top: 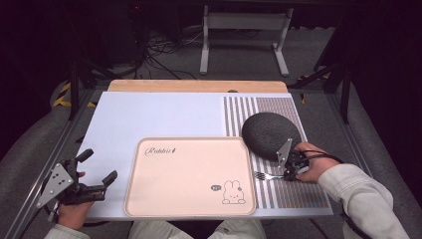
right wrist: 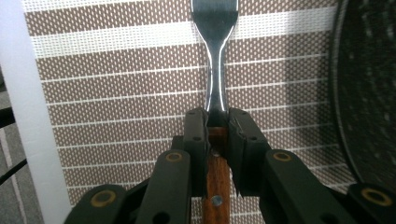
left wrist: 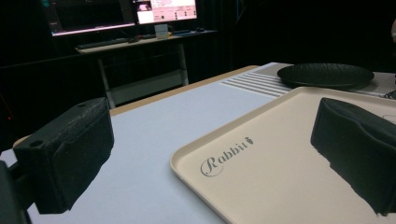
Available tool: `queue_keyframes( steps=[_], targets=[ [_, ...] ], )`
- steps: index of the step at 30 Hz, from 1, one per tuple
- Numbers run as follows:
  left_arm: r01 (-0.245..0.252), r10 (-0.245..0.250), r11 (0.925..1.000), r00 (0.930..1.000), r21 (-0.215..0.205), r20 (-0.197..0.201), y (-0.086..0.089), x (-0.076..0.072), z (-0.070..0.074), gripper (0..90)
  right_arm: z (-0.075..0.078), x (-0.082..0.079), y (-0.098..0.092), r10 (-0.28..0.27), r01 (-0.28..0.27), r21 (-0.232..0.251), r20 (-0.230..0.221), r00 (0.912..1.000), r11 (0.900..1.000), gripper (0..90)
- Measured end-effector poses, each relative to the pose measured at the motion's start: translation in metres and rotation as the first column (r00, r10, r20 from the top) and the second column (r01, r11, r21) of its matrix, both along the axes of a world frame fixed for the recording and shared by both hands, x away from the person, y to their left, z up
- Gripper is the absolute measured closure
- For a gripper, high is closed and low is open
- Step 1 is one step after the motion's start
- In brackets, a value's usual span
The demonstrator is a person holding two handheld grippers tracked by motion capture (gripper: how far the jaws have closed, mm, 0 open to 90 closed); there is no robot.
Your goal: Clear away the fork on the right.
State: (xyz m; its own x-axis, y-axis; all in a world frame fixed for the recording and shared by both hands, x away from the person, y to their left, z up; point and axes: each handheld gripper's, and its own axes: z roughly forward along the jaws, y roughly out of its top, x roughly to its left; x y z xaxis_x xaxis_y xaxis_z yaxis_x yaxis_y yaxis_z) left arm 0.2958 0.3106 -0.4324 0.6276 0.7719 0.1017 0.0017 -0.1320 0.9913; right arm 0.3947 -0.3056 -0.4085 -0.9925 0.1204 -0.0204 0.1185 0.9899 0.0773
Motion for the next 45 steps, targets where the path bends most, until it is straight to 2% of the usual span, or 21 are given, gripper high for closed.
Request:
queue_keyframes(
  steps=[7, 17, 19, 27, 30, 31, 34, 37, 41, 42, 43, 44, 45],
  targets=[
    [0.003, -0.003, 1.0000, 1.0000, -0.002, 0.000, 0.000, 0.000, 0.000, 0.0, 0.019, -0.004, 0.001, -0.008, 0.008, 0.012, 0.023, 0.9997, 1.000, 78.7],
    [0.000, 0.000, 1.0000, 1.0000, -0.005, -0.001, 0.000, 0.000, 0.000, 0.0, 0.051, -0.008, 0.003, -0.049, 0.042, 0.098, 0.068, 0.9965, 0.994, 78.8],
    [-0.001, 0.001, 1.0000, 1.0000, -0.007, 0.000, 0.000, 0.000, 0.000, 0.0, 0.055, -0.009, 0.005, -0.063, 0.053, 0.115, 0.085, 0.9944, 0.992, 78.8],
    [-0.001, 0.001, 1.0000, 1.0000, -0.007, 0.000, 0.000, 0.000, 0.000, 0.0, 0.067, -0.012, 0.010, -0.082, 0.062, 0.176, 0.107, 0.9909, 0.982, 78.8],
    [0.002, -0.002, 1.0000, 1.0000, -0.008, 0.000, 0.000, 0.001, 0.000, 0.0, 0.071, -0.012, 0.013, -0.098, 0.073, 0.209, 0.111, 0.9890, 0.975, 78.8],
    [0.002, -0.002, 1.0000, 1.0000, -0.006, 0.001, 0.000, 0.000, 0.000, 0.0, 0.071, -0.012, 0.015, -0.113, 0.085, 0.227, 0.113, 0.9872, 0.970, 78.9],
    [0.002, -0.002, 1.0000, 1.0000, -0.007, 0.001, 0.000, 0.000, 0.000, 0.0, 0.072, -0.012, 0.021, -0.144, 0.116, 0.260, 0.090, 0.9856, 0.959, 78.8],
    [0.003, -0.003, 0.9999, 1.0000, -0.010, 0.002, 0.000, 0.000, 0.000, 0.1, 0.073, -0.012, 0.028, -0.185, 0.161, 0.271, 0.064, 0.9807, 0.949, 78.9],
    [0.002, -0.002, 0.9999, 1.0000, -0.010, 0.005, 0.000, 0.000, 0.001, 0.0, 0.076, -0.011, 0.037, -0.211, 0.183, 0.281, 0.070, 0.9750, 0.942, 78.9],
    [0.003, -0.003, 0.9999, 1.0000, -0.010, 0.005, 0.000, 0.000, 0.001, 0.0, 0.077, -0.011, 0.040, -0.232, 0.202, 0.283, 0.076, 0.9698, 0.938, 78.9],
    [0.004, -0.004, 0.9999, 1.0000, -0.009, 0.007, 0.000, 0.000, 0.001, 0.1, 0.078, -0.010, 0.041, -0.234, 0.205, 0.285, 0.072, 0.9695, 0.936, 78.9],
    [0.005, -0.005, 1.0000, 1.0000, -0.008, 0.006, 0.000, 0.000, 0.001, 0.0, 0.079, -0.011, 0.045, -0.265, 0.236, 0.287, 0.066, 0.9619, 0.928, 78.9],
    [0.003, -0.003, 1.0000, 1.0000, -0.009, 0.007, 0.000, 0.000, 0.001, 0.0, 0.080, -0.010, 0.046, -0.273, 0.242, 0.296, 0.068, 0.9596, 0.924, 78.9]
  ],
)
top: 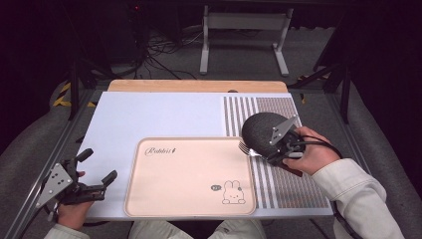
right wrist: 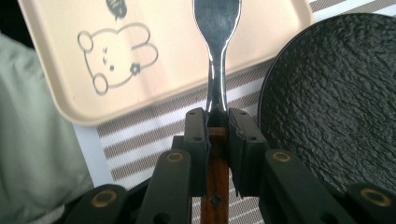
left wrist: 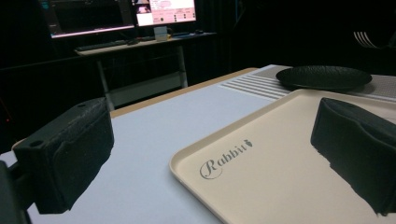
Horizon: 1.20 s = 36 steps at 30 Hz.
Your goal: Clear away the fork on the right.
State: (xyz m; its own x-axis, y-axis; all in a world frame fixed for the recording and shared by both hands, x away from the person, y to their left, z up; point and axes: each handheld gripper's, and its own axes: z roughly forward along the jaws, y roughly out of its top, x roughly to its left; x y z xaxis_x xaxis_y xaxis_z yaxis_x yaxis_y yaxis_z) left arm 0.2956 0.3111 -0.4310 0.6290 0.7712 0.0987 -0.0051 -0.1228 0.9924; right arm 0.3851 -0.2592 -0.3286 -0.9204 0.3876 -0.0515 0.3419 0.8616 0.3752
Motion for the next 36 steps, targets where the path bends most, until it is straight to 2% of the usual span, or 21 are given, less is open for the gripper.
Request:
queue_keyframes(
  steps=[6, 12, 14, 19, 20, 23, 24, 25, 26, 28, 31, 34, 36],
  targets=[
    [0.003, -0.003, 1.0000, 1.0000, -0.006, 0.005, 0.001, 0.000, 0.001, 0.1, 0.006, 0.002, 0.013, -0.087, 0.087, 0.036, 0.000, 0.9962, 0.996, 78.9],
    [0.005, -0.005, 1.0000, 1.0000, -0.006, 0.003, 0.000, 0.000, 0.001, 0.0, 0.010, 0.003, 0.024, -0.131, 0.132, 0.051, -0.020, 0.9912, 0.990, 78.9],
    [0.003, -0.003, 1.0000, 1.0000, -0.007, 0.002, 0.000, 0.000, 0.000, 0.1, 0.011, 0.004, 0.027, -0.157, 0.158, 0.066, -0.025, 0.9873, 0.985, 78.9],
    [0.005, -0.005, 1.0000, 1.0000, -0.002, -0.001, 0.000, 0.001, 0.000, 0.0, 0.011, 0.005, 0.033, -0.241, 0.243, 0.093, -0.041, 0.9698, 0.965, 78.9],
    [0.004, -0.004, 1.0000, 1.0000, -0.001, -0.001, 0.000, 0.001, 0.000, 0.0, 0.011, 0.005, 0.033, -0.241, 0.243, 0.093, -0.041, 0.9698, 0.965, 78.9],
    [0.005, -0.005, 1.0000, 1.0000, -0.001, 0.000, 0.000, 0.001, 0.000, 0.0, 0.009, 0.006, 0.038, -0.283, 0.291, 0.109, -0.076, 0.9560, 0.951, 78.8],
    [0.004, -0.004, 1.0000, 1.0000, -0.002, 0.000, 0.000, 0.001, 0.000, 0.0, 0.008, 0.006, 0.040, -0.290, 0.297, 0.105, -0.076, 0.9540, 0.949, 78.9],
    [0.005, -0.005, 1.0000, 1.0000, -0.002, 0.000, 0.000, 0.001, 0.000, 0.0, 0.008, 0.006, 0.041, -0.315, 0.322, 0.100, -0.077, 0.9458, 0.941, 78.9],
    [0.004, -0.004, 1.0000, 1.0000, -0.002, 0.000, 0.000, 0.001, 0.000, 0.1, 0.008, 0.006, 0.042, -0.326, 0.333, 0.101, -0.077, 0.9421, 0.937, 78.8],
    [0.004, -0.004, 1.0000, 1.0000, -0.003, 0.001, 0.000, 0.001, 0.000, 0.1, 0.007, 0.005, 0.045, -0.367, 0.376, 0.099, -0.096, 0.9253, 0.921, 78.9],
    [0.006, -0.006, 1.0000, 1.0000, -0.005, 0.002, 0.001, 0.001, 0.000, 0.1, 0.005, 0.005, 0.048, -0.402, 0.412, 0.095, -0.103, 0.9097, 0.906, 78.9],
    [0.006, -0.006, 1.0000, 1.0000, -0.003, 0.000, 0.001, 0.001, 0.001, 0.0, 0.004, 0.004, 0.051, -0.446, 0.456, 0.100, -0.112, 0.8881, 0.884, 78.9],
    [0.006, -0.006, 1.0000, 1.0000, -0.003, 0.000, 0.001, 0.001, 0.001, 0.1, 0.004, 0.003, 0.053, -0.481, 0.494, 0.099, -0.127, 0.8674, 0.864, 78.9]
  ],
)
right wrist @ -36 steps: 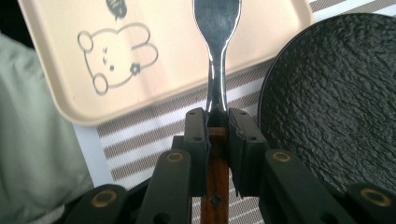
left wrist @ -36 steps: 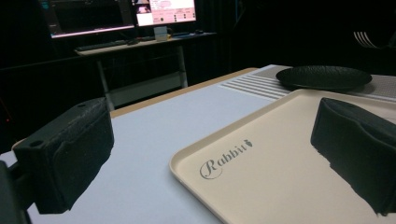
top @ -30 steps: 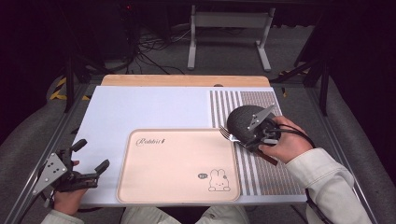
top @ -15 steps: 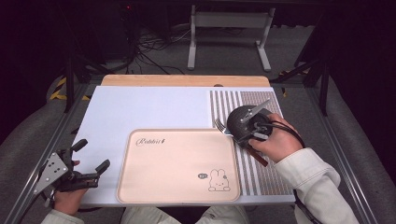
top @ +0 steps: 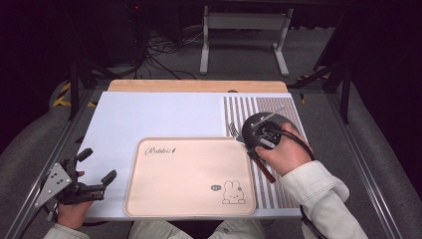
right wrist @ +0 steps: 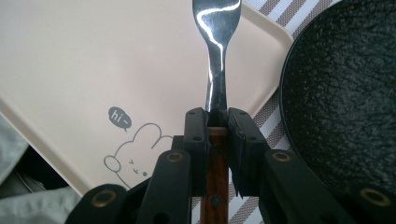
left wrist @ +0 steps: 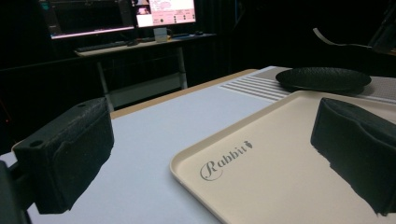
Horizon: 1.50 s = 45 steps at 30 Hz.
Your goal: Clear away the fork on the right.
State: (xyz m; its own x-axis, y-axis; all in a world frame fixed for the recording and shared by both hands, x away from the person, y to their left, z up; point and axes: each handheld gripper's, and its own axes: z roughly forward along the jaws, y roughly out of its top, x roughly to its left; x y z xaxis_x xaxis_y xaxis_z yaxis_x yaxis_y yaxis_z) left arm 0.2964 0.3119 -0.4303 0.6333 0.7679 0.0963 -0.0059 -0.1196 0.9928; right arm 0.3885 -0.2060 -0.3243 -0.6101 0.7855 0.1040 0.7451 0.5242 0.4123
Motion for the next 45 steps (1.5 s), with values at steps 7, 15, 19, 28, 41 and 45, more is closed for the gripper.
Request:
queue_keyframes(
  steps=[7, 15, 19, 28, 41, 45],
  targets=[
    [0.001, -0.001, 1.0000, 1.0000, -0.003, 0.001, 0.000, 0.000, 0.000, 0.0, -0.003, -0.001, 0.012, -0.052, 0.052, -0.006, -0.020, 0.9984, 0.999, 78.9],
    [-0.004, 0.004, 1.0000, 1.0000, -0.001, 0.004, 0.001, -0.001, 0.000, 0.0, -0.009, 0.000, 0.027, -0.100, 0.100, -0.003, -0.042, 0.9941, 0.995, 79.0],
    [-0.005, 0.005, 1.0000, 1.0000, -0.001, 0.005, 0.001, 0.000, 0.000, 0.0, -0.013, 0.001, 0.030, -0.127, 0.126, -0.021, -0.052, 0.9906, 0.992, 79.0],
    [-0.004, 0.004, 1.0000, 1.0000, 0.002, 0.005, 0.001, 0.000, 0.000, 0.0, -0.021, 0.003, 0.038, -0.190, 0.190, -0.015, -0.068, 0.9794, 0.982, 78.9],
    [-0.003, 0.003, 1.0000, 1.0000, 0.004, 0.007, 0.001, 0.000, 0.000, 0.1, -0.045, 0.005, 0.045, -0.206, 0.204, -0.034, -0.097, 0.9738, 0.978, 78.9],
    [-0.001, 0.001, 1.0000, 1.0000, 0.005, 0.004, 0.001, 0.000, 0.000, 0.1, -0.052, 0.005, 0.047, -0.210, 0.208, -0.033, -0.106, 0.9720, 0.978, 78.9]
  ],
)
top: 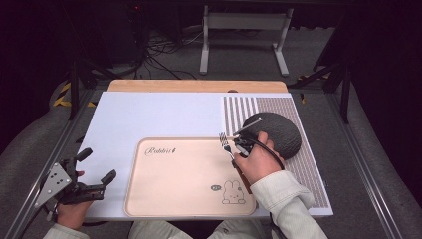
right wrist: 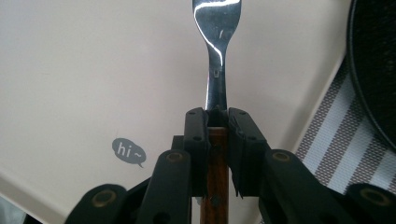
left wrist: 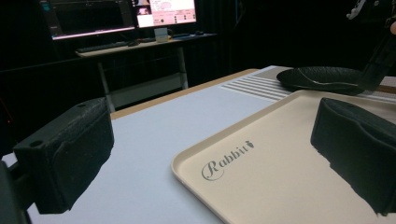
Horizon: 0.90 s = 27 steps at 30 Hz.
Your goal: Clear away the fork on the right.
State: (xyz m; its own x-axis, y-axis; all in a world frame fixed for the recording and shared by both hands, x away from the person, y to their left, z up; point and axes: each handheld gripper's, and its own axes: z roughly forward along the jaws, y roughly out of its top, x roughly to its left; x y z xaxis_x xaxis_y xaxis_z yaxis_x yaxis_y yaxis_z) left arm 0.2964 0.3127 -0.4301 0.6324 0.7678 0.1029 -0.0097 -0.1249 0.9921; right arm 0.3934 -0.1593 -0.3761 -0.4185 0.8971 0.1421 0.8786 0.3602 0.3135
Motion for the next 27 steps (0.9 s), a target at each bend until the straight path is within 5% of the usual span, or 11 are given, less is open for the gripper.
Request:
queue_keyframes(
  steps=[27],
  targets=[
    [-0.002, 0.002, 1.0000, 1.0000, 0.000, 0.001, -0.001, 0.001, 0.000, 0.1, -0.036, 0.004, 0.010, -0.001, -0.001, -0.020, -0.079, 0.9969, 1.000, 78.7]
  ],
)
